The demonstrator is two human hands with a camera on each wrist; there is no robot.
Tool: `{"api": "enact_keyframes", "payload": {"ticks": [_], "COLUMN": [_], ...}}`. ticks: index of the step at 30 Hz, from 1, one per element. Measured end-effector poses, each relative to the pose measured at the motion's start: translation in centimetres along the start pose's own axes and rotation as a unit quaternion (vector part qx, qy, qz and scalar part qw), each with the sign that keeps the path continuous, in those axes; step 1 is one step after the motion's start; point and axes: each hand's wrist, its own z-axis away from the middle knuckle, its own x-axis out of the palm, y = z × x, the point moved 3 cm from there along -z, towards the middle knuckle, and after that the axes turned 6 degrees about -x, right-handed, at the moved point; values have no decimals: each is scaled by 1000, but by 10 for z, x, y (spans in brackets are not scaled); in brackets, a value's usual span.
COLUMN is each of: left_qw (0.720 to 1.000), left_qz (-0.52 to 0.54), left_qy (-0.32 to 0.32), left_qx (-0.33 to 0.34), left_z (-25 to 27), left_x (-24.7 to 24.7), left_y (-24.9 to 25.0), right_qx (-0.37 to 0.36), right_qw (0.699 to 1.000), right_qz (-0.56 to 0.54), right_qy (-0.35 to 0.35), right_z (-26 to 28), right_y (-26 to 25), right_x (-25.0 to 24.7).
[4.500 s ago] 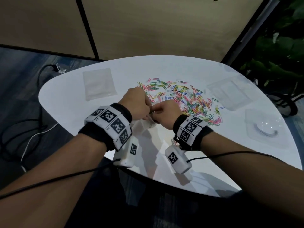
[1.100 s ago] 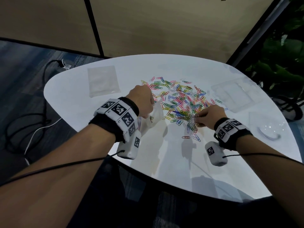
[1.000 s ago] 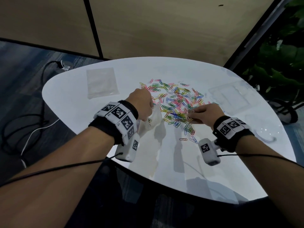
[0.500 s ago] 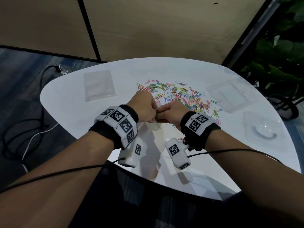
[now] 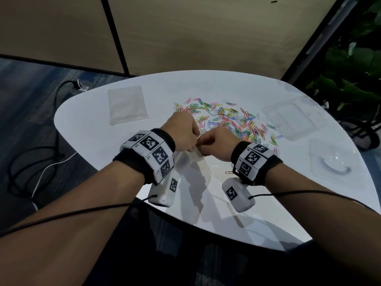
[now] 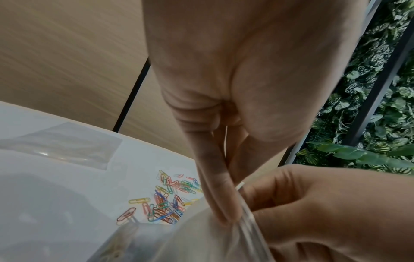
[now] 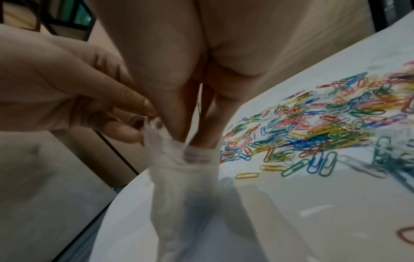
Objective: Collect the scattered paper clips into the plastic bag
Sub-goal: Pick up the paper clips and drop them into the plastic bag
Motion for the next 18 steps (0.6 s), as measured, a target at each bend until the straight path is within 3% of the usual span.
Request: {"api": "enact_keyframes", "payload": {"ticks": [3, 6, 8, 12, 16, 18], "left_qw": [1000, 1000, 1000, 1000, 999, 999], "left_qz": [2, 5, 2, -9, -20, -24], "left_qy": [-1, 3, 2, -3, -8, -11], "left_qx": [-7, -15, -20, -25, -27, -29], "left_z": [-1, -2, -2, 0, -2, -4], "left_x": [-3, -6, -8, -10, -12, -10], "left_y": [-1, -2, -3, -4, -4, -3], "right_qx": [-15, 22, 75, 209, 97, 66], "right_qw": [996, 992, 994, 971, 970, 977], "right_qz": [-71, -117, -41, 110, 221, 202], "right_qy": [-42, 32, 61, -30, -20, 24], "right_z": [7, 10, 14, 40, 39, 27], "right_y": [0, 23, 53, 117, 130, 126], "right_x": [-10, -38, -56, -61, -42, -35]}}
